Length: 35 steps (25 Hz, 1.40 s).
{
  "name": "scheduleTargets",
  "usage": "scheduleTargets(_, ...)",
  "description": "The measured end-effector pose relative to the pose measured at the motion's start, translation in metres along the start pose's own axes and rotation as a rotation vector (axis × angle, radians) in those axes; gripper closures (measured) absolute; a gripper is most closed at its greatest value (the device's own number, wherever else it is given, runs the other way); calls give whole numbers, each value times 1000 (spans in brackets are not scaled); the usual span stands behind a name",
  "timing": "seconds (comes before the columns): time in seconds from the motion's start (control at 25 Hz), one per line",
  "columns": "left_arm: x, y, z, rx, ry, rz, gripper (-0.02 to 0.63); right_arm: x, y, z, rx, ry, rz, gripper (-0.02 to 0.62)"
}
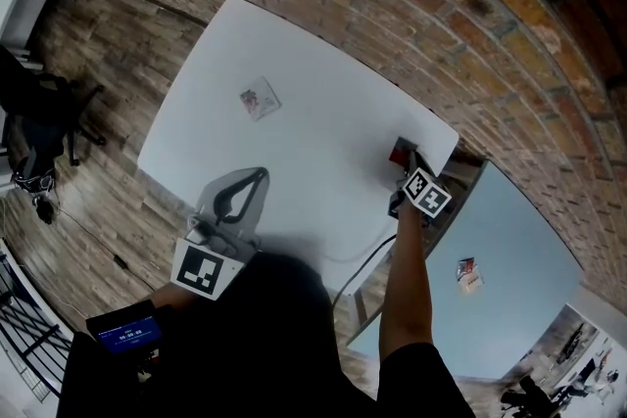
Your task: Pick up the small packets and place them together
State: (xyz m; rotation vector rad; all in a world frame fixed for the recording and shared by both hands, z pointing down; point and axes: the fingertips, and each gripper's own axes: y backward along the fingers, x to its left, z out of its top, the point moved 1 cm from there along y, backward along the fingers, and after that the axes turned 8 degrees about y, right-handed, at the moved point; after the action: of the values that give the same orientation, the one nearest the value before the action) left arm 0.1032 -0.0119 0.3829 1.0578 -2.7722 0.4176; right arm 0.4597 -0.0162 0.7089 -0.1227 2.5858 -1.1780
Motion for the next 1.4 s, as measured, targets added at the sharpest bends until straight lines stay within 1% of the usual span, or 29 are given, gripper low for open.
scheduleTargets(0.28, 2, 0, -1, 2, 5, 3, 606, 4, 1, 0, -3, 6, 16, 578)
scheduleTargets(0.52, 0, 0, 0, -5, 7, -1, 606, 8, 14, 3, -40, 0, 27, 589)
scheduleTargets(0.76, -1, 1, 1, -14, 9, -11, 606, 23, 31, 4, -73, 30, 44, 591)
scheduleTargets(0.84, -1, 2, 1, -19, 14, -13, 606, 29, 36, 4, -84, 25, 49, 591)
scheduleTargets(1.08, 0, 10, 3, -35, 20, -21, 606, 51, 54, 9, -132, -4, 78, 591)
scheduleTargets(1.2, 2, 15, 6, -54, 29, -22, 606, 66, 63, 9, -141, 10, 92, 591)
scheduleTargets(1.4, 12, 28, 13, -81, 52, -15, 606, 107, 70, 2, -141, 29, 149, 591)
